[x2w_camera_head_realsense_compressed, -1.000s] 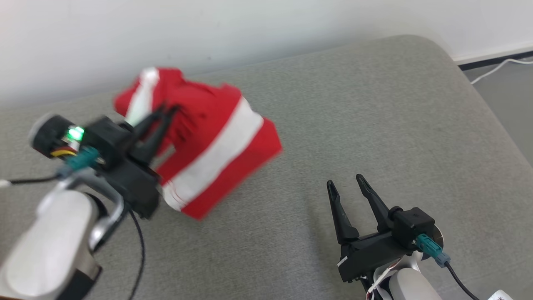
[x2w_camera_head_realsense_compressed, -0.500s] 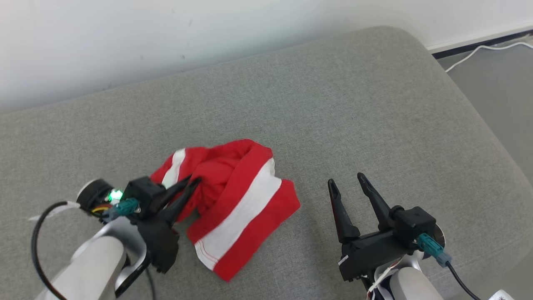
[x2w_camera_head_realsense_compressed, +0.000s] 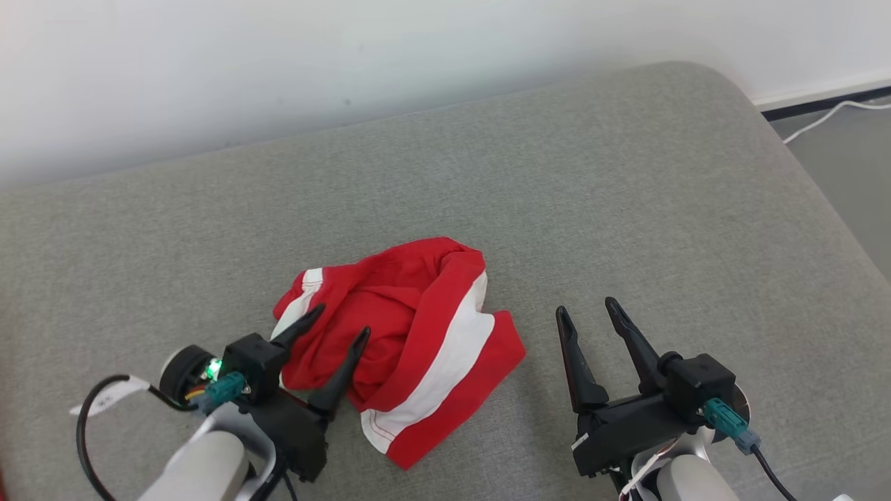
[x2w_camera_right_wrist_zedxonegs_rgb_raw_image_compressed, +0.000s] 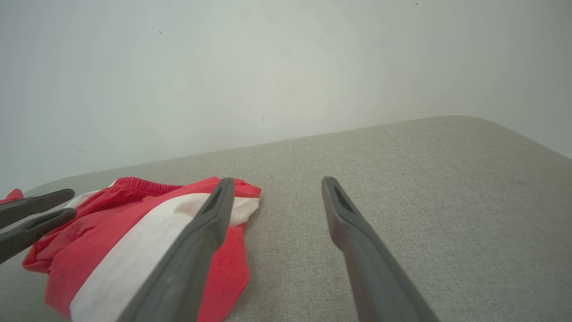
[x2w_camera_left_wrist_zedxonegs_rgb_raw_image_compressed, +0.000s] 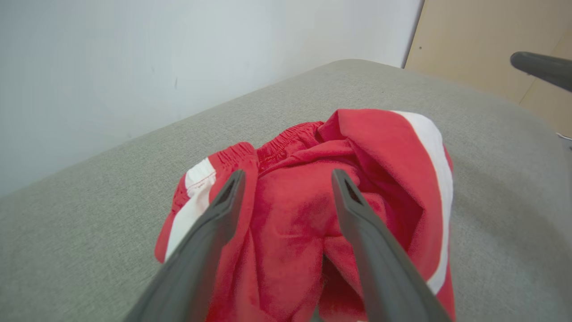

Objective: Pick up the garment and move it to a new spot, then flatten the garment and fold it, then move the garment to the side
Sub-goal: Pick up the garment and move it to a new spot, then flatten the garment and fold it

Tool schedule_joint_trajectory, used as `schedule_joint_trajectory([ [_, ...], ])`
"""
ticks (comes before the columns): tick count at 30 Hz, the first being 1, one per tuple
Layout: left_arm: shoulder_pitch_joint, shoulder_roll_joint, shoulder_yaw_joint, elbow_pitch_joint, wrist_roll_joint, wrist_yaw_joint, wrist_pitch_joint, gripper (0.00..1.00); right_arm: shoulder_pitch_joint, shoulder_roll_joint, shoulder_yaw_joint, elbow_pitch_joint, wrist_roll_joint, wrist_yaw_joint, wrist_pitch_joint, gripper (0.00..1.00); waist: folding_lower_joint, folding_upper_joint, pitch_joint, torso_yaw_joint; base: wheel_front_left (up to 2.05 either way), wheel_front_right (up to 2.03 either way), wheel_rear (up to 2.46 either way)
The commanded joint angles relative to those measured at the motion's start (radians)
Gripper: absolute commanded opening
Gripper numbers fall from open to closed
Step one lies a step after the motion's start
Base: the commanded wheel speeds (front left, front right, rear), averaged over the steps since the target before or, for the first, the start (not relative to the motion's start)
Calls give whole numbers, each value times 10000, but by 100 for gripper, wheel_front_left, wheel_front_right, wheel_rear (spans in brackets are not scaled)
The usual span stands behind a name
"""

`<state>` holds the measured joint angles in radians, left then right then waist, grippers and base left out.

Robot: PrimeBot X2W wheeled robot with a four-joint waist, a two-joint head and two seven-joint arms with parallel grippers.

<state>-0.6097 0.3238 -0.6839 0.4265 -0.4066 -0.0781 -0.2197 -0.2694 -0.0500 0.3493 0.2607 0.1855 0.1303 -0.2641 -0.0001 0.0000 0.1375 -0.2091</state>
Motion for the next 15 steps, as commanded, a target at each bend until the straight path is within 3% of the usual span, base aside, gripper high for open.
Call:
schedule_joint_trajectory([
  [1,362,-68,82,-201,-206,147,-121,100,125,3,-17,-10,30,8,-14,100,1,0,-63,220,0,0,0],
  [15,1822,-176,-83,-1922,-437,962,-12,100,233,1,-251,-93,91,8,-20,100,1,0,-8,749,0,0,0],
])
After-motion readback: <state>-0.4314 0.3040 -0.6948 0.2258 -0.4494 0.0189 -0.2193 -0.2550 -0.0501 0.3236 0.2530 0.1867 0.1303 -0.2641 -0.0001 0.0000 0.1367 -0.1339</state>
